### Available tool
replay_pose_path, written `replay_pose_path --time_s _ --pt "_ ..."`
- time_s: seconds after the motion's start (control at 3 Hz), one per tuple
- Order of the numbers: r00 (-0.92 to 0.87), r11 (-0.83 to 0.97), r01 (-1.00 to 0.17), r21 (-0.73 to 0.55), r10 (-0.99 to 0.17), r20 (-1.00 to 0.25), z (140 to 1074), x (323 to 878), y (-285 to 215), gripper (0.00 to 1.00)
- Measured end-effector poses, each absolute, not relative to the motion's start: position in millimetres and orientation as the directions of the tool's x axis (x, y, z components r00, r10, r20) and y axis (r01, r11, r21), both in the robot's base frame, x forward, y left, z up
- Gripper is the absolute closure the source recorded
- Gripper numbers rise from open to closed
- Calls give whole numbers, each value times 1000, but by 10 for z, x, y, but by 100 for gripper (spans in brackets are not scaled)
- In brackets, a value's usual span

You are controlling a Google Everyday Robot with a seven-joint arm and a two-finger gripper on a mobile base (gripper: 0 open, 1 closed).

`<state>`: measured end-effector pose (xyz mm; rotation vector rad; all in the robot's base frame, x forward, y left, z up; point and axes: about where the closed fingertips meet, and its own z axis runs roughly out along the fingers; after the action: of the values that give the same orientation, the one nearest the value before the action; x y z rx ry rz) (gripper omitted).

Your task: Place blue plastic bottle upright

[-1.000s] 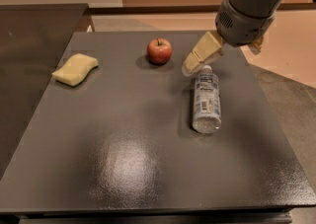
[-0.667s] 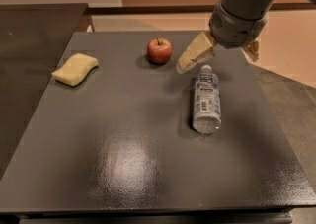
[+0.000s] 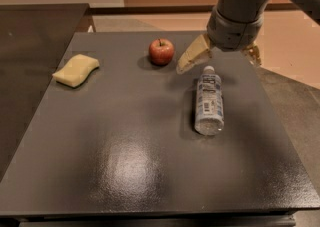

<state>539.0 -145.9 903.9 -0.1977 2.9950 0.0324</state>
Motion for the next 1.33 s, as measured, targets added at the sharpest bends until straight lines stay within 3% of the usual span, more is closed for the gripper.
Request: replay_pose_path --time_s 1.0,1.33 --pt "-998 998 -7 -57 -11 -63 8641 5226 -1316 0" --pt "-998 997 35 -75 31 -52 8579 5196 -1287 17"
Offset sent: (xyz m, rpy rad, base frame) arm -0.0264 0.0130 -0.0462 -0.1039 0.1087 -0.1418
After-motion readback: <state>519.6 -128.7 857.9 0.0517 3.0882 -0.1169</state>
